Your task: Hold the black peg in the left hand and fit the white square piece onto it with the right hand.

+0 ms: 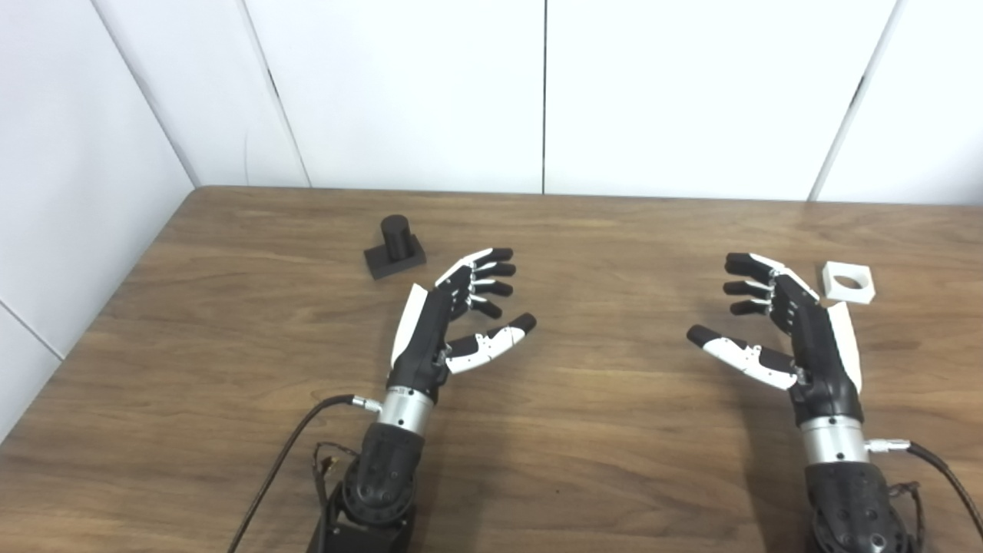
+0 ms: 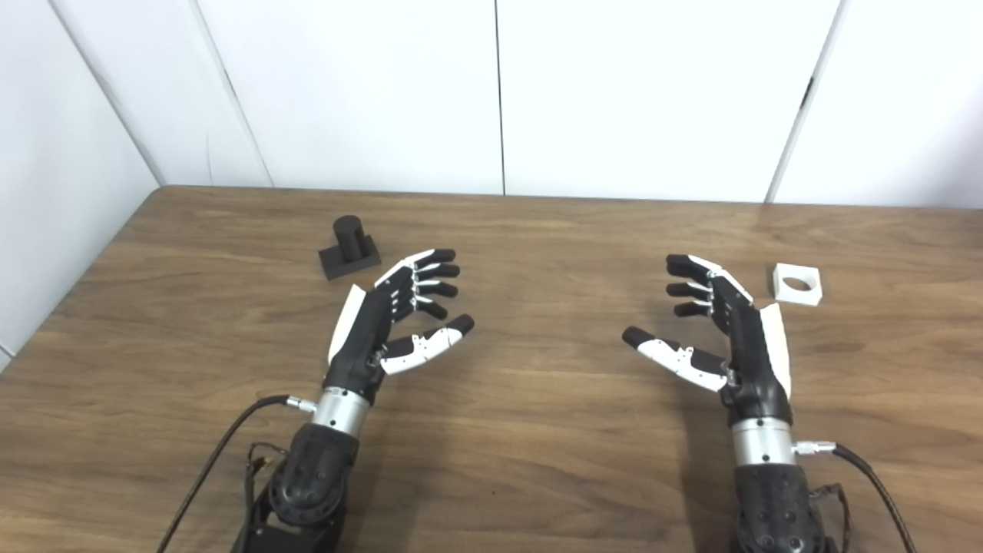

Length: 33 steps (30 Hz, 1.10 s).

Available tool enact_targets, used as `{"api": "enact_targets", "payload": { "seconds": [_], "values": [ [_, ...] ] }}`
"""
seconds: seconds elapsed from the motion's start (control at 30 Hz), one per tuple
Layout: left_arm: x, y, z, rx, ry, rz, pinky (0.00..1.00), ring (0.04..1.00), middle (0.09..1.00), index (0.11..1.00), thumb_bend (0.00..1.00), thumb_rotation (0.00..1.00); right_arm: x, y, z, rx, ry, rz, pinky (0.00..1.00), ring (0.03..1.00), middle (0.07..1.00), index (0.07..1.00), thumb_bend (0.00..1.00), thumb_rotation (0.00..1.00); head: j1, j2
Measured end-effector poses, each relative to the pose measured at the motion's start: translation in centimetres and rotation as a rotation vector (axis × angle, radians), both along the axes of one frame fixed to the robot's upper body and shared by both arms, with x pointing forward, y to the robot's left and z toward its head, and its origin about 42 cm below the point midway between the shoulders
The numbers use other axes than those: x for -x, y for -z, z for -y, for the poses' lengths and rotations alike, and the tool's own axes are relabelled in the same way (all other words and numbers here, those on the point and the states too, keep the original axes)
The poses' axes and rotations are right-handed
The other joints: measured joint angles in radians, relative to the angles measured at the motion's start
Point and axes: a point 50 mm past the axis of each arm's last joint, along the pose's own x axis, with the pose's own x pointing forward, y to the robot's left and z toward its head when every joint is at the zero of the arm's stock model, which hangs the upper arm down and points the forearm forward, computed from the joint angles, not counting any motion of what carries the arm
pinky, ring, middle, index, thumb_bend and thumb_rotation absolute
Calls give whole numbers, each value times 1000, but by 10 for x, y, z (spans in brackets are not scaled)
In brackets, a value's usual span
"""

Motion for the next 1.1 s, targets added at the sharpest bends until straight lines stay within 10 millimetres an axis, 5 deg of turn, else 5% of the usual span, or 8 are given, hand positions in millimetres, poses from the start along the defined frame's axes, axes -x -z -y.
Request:
{"api": "enact_targets", "payload": {
  "seconds": [0.57, 1.1],
  "values": [
    [-17, -47, -44, -283, -88, -5, 482, 610, 705, 688, 654, 97, -1, -1, 6, 10, -2, -1, 606, 703, 763, 745, 773, 240, 5, 0],
    [-32, -73, -72, -501, -210, -64, 600, 697, 739, 724, 696, 157, -4, -1, 13, 27, 4, -1, 591, 693, 757, 736, 787, 256, 11, -6]
  ]
}}
